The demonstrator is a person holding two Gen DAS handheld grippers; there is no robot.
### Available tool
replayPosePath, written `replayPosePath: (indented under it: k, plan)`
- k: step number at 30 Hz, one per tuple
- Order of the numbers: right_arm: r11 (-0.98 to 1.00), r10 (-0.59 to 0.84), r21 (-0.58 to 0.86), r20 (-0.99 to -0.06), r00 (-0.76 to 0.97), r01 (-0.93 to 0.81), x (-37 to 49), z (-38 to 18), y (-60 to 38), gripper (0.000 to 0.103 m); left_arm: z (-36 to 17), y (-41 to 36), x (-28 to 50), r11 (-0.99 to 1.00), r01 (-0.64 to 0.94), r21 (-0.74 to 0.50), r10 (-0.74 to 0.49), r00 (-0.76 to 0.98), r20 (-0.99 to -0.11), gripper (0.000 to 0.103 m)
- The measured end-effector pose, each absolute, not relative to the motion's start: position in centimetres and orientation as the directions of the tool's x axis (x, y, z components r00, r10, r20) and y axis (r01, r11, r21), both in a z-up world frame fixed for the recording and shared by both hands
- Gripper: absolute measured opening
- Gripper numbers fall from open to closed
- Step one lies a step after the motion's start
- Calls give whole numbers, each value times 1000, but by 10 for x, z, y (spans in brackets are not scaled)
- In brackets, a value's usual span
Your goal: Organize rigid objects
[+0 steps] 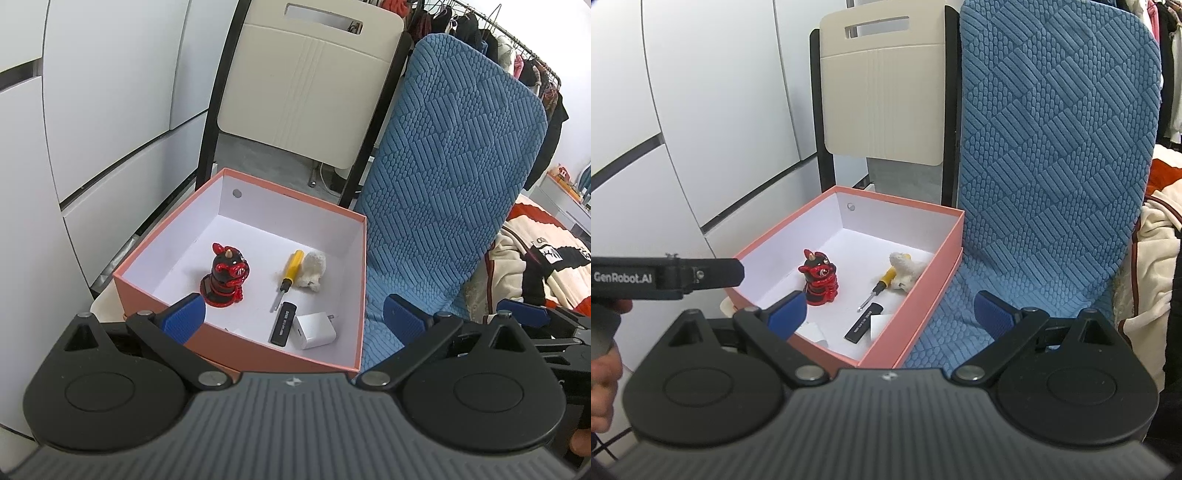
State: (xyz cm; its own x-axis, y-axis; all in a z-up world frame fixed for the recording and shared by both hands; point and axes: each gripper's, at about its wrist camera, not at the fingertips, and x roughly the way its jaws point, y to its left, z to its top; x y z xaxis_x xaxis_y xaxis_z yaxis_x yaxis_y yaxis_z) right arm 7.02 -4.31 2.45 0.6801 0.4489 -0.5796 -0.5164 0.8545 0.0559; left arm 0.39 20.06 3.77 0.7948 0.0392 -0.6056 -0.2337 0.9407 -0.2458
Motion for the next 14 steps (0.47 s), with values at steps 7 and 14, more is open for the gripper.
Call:
replayPosePath:
  k: [7, 14]
  plan:
    - [851, 452, 54, -579, 678, -522, 71, 25, -42, 99, 37, 201, 3, 941, -236, -241, 45, 795, -605, 103]
    - [850, 453, 49, -576, 681, -524, 70, 25, -40, 99, 36, 201, 3, 942, -231, -244, 38, 794, -607, 103]
